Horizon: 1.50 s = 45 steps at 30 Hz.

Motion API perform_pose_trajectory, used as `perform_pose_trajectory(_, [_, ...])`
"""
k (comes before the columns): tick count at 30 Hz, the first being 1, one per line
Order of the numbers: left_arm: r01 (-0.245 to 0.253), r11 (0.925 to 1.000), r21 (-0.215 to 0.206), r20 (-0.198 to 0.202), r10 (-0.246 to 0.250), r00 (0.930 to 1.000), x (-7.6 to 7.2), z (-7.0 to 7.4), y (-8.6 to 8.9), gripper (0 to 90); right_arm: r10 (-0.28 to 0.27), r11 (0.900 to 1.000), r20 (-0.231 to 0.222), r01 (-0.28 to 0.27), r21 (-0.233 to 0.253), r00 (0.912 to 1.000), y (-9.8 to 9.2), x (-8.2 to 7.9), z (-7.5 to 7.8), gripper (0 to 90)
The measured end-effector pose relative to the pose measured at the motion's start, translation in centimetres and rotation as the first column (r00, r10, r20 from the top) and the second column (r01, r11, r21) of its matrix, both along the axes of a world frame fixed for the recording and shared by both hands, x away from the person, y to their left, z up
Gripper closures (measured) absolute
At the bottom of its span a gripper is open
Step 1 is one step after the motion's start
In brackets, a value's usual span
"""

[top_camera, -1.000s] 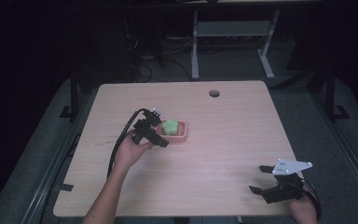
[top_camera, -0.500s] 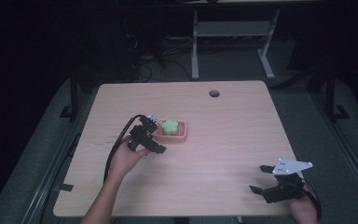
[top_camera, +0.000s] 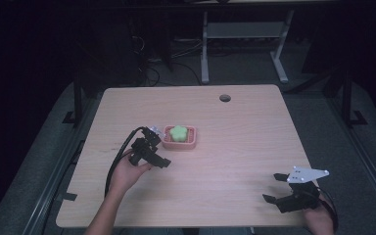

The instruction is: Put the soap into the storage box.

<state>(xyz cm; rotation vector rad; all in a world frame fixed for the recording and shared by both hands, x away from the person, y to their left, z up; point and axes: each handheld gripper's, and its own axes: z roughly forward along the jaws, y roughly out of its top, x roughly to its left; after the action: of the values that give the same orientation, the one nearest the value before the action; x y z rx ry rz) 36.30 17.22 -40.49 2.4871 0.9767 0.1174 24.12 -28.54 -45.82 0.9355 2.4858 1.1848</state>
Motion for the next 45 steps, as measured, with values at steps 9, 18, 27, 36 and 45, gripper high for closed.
perform_pose_trajectory(9, [0.008,1.0,-0.001,0.005,-0.008,1.0,-1.2,-0.3,0.8,23.2,-0.007,1.0,-0.009,0.007,0.0,0.9999,0.0,0.0,-0.1,13.8])
perform_pose_trajectory(18, [0.015,0.9998,-0.01,0.011,-0.015,0.9998,-2.3,-0.5,1.3,23.2,-0.009,1.0,-0.014,0.009,-0.007,0.9999,0.1,0.1,-0.1,13.8])
perform_pose_trajectory(27, [0.021,0.9997,-0.015,0.025,-0.021,0.9995,-3.5,-0.4,1.6,23.2,-0.017,1.0,-0.013,0.017,-0.007,0.9998,0.0,0.1,-0.2,13.8])
perform_pose_trajectory(36, [0.011,0.9993,-0.035,0.024,-0.01,0.9997,-4.5,-1.0,2.4,23.2,-0.016,1.0,-0.014,0.016,-0.013,0.9998,0.1,0.1,-0.2,13.8])
perform_pose_trajectory(45, [0.008,0.9991,-0.042,0.031,-0.007,0.9995,-5.6,-1.4,3.1,23.2,-0.02,1.0,-0.015,0.02,-0.015,0.9997,0.0,0.1,-0.3,13.8])
